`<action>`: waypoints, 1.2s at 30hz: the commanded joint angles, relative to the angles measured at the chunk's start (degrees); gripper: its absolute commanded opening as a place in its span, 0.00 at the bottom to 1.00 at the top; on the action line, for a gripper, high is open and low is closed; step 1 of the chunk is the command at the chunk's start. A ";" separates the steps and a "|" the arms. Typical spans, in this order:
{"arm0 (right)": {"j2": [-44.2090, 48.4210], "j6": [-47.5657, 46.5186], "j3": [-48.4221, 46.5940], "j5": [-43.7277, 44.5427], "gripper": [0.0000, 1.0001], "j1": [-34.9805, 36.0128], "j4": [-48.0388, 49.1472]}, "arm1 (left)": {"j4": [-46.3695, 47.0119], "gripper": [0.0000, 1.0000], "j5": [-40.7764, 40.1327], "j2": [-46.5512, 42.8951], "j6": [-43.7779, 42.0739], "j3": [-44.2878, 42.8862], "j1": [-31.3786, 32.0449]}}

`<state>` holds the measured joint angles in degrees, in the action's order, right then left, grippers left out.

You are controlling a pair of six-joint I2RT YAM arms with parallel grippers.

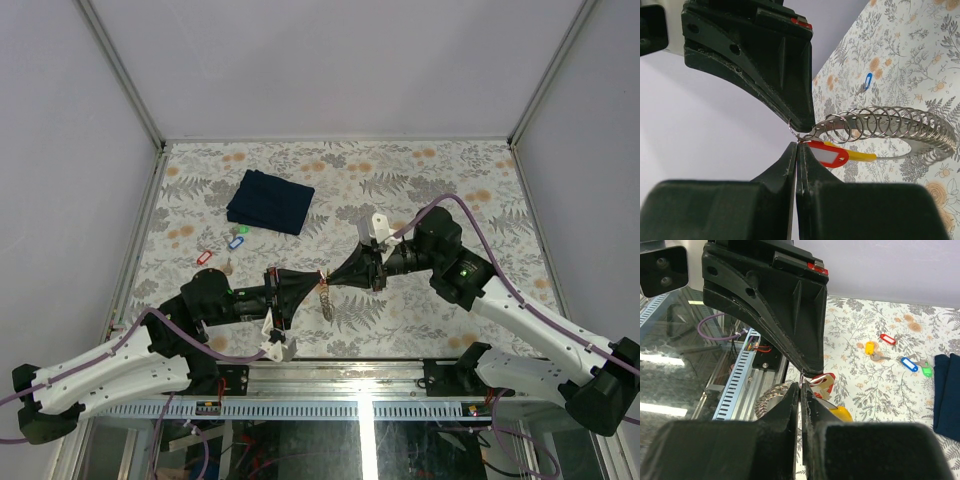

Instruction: Put the keys on the keyring

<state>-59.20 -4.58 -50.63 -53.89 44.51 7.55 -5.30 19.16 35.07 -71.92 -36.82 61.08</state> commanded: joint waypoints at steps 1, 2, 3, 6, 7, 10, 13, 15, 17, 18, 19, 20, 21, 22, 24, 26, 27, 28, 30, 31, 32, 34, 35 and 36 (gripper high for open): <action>-0.03 0.34 -2.99 1.71 0.00 0.16 1.80 | 0.69 0.00 1.15 -0.60 -1.03 -1.06 -0.23; -0.06 0.36 -3.06 1.88 0.00 0.22 1.63 | 0.69 0.00 1.12 -0.61 -1.03 -0.96 -0.19; -0.04 0.24 -3.07 1.96 0.00 0.22 1.41 | 0.71 0.00 1.09 -0.66 -1.07 -1.02 -0.21; -0.09 -0.25 -3.24 2.09 0.00 0.18 0.37 | 0.72 0.00 0.95 -0.72 -1.05 -1.03 -0.18; -0.12 -0.30 -3.24 2.16 0.00 0.22 0.17 | 0.73 0.00 0.92 -0.75 -1.04 -0.98 -0.18; -0.29 -0.52 -3.44 2.12 0.00 0.22 -0.46 | 0.72 0.00 0.71 -0.79 -1.03 -1.04 -0.17; -0.47 -0.61 -3.53 2.27 0.00 0.16 -0.69 | 0.69 0.00 0.72 -0.89 -1.03 -0.98 -0.17; -0.64 -0.72 -3.62 2.36 0.00 0.21 -0.63 | 0.66 0.00 0.82 -0.90 -1.03 -0.95 -0.23; -0.71 -0.57 -3.73 2.47 0.00 0.18 -0.34 | 0.52 0.00 0.89 -0.76 -1.07 -0.97 -0.18; -0.68 -0.42 -3.70 2.57 0.00 0.15 -0.08 | 0.29 0.00 0.96 -0.67 -1.16 -1.02 -0.24; -0.69 -0.30 -3.70 2.75 0.00 0.22 0.18 | 0.09 0.00 1.04 -0.58 -1.24 -1.06 -0.25; -0.61 0.00 -3.61 2.96 0.00 0.18 0.49 | -0.16 0.00 1.12 -0.50 -1.29 -1.11 -0.25; -0.59 0.19 -3.52 3.28 0.00 0.15 0.75 | -0.46 0.00 1.20 -0.46 -1.29 -1.21 -0.22; -0.49 0.38 -3.43 3.61 0.00 0.22 0.98 | -0.60 0.00 1.29 -0.44 -1.34 -1.26 -0.24; -0.25 1.07 -3.07 4.30 0.00 0.20 1.94 | -0.67 0.00 1.29 -0.54 -1.38 -1.24 -0.18; 0.10 2.32 -2.54 4.91 0.00 0.18 3.38 | -0.77 0.00 1.20 -0.49 -1.38 -1.23 -0.23; 0.27 2.84 -2.28 5.31 0.00 0.21 4.16 | -0.79 0.00 1.21 -0.49 -1.38 -1.24 -0.18; 0.40 3.19 -2.09 5.63 0.00 0.18 4.72 | -0.91 0.00 1.17 -0.46 -1.38 -1.30 -0.24; 0.62 3.57 -1.86 6.49 0.00 0.21 5.33 | -0.94 0.00 1.21 -0.48 -1.36 -1.32 -0.17; 0.72 3.71 -1.82 6.71 0.00 0.21 5.48 | -1.01 0.00 1.11 -0.45 -1.38 -1.30 -0.19; 0.81 3.88 -1.72 6.88 0.00 0.22 5.79 | -1.03 0.00 1.07 -0.45 -1.42 -1.31 -0.16; 0.84 4.48 -1.64 7.12 0.00 0.22 6.51 | -1.20 0.00 1.00 -0.31 -1.47 -1.26 -0.17; 0.91 4.57 -1.56 7.21 0.00 0.16 6.77 | -1.21 0.00 1.04 -0.27 -1.51 -1.24 -0.19; 0.93 4.78 -1.50 7.22 0.00 0.22 6.93 | -1.28 0.00 0.95 -0.22 -1.55 -1.24 -0.20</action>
<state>-59.42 -1.28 -51.03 -49.98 44.64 8.03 -6.85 18.61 34.96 -72.84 -36.82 60.95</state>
